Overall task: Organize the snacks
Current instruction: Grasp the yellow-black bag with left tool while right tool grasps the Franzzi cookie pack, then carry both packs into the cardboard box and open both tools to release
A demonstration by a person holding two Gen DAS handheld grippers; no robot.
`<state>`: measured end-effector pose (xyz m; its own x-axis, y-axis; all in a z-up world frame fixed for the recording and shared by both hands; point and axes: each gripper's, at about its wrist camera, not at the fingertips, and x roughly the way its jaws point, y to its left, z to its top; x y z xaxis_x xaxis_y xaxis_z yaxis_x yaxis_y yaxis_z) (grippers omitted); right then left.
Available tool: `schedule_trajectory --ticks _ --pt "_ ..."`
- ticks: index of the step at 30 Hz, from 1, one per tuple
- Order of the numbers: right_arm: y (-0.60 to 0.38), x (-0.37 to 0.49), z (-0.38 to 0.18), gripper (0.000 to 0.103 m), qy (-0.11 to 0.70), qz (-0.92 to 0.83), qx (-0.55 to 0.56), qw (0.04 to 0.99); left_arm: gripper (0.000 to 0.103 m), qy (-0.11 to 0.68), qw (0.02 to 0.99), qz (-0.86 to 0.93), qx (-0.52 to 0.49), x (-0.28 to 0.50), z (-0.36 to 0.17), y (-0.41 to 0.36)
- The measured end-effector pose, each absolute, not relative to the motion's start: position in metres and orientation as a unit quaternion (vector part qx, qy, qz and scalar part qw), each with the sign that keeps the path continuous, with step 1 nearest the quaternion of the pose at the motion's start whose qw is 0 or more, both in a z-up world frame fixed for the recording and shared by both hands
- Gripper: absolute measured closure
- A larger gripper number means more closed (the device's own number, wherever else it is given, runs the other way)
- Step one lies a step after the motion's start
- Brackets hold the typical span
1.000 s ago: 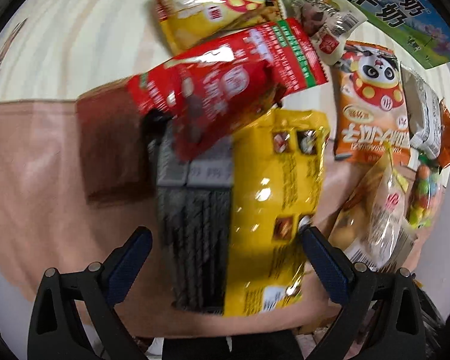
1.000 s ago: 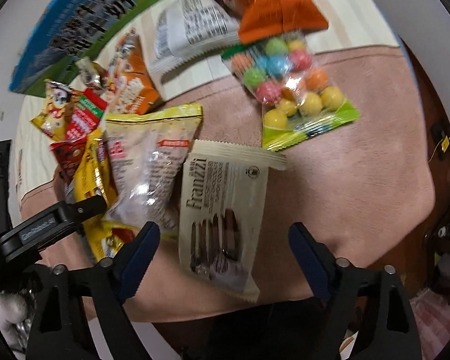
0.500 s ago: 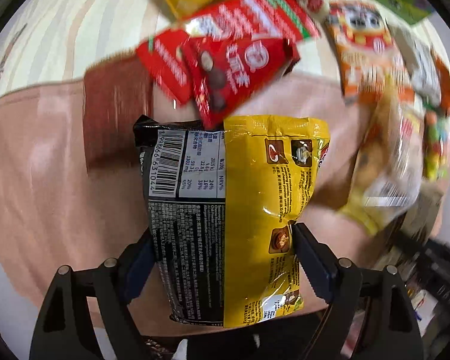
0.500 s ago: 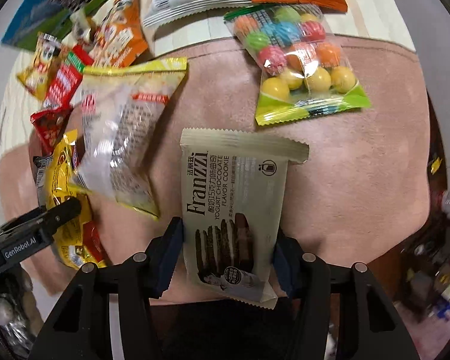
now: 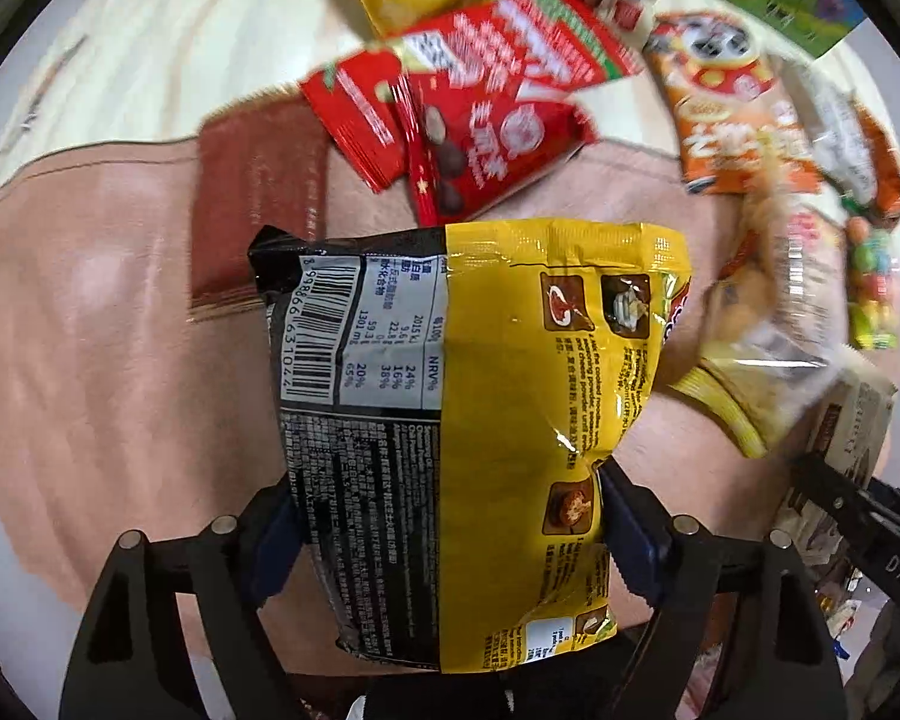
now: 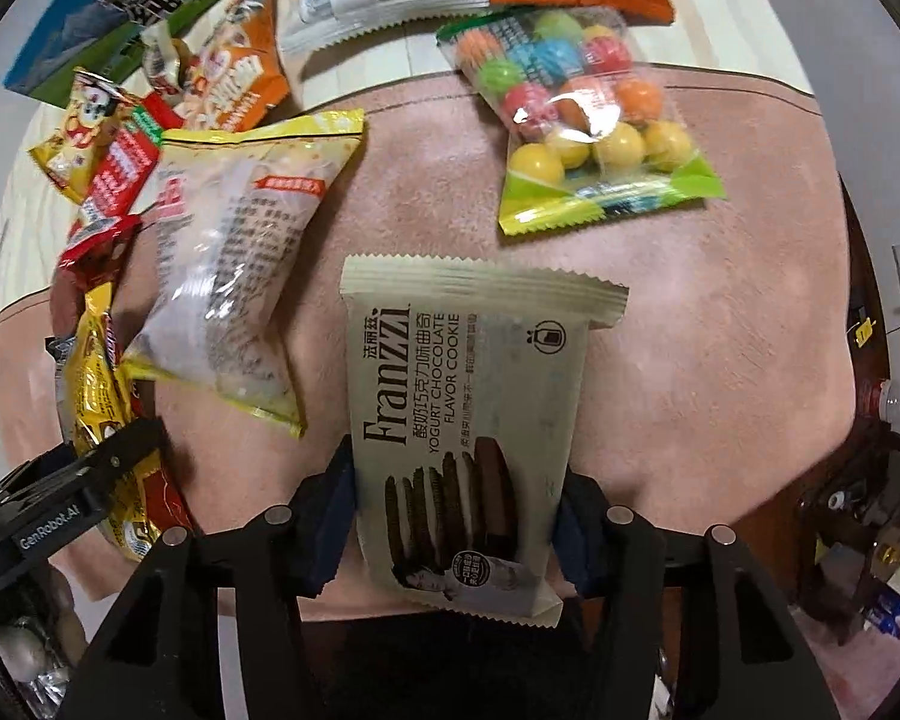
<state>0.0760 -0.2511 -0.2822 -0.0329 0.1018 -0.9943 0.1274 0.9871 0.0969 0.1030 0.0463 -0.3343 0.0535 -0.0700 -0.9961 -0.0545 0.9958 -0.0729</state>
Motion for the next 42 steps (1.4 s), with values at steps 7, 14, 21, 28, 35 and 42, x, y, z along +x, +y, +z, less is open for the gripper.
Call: schedule_trajectory --ticks 7,14,21,28,35,42 --pt "-0.248 0.054 -0.225 0.045 0.683 0.023 0.093 0.724 0.018 0.636 0.769 -0.042 -0.046 0.055 -0.255 0.052" --pt "-0.24 0.089 -0.116 0.045 0.624 0.081 0.096 0.771 0.018 0.573 0.812 -0.069 -0.091 0.088 -0.152 0.047" --pt "-0.244 0.205 -0.044 0.044 0.571 0.137 0.079 0.806 0.018 0.539 0.835 -0.048 -0.099 0.189 -0.093 0.065" --pt "-0.231 0.358 -0.065 0.044 0.566 0.148 0.051 0.81 0.018 0.566 0.817 -0.027 -0.108 0.336 -0.124 0.068" --pt "-0.207 0.47 -0.13 0.044 0.615 0.148 0.022 0.774 0.018 0.617 0.779 -0.023 -0.105 0.466 -0.187 0.048" --pt "-0.205 0.534 -0.191 0.044 0.65 0.149 0.002 0.745 0.018 0.656 0.749 -0.019 -0.089 0.522 -0.242 0.043"
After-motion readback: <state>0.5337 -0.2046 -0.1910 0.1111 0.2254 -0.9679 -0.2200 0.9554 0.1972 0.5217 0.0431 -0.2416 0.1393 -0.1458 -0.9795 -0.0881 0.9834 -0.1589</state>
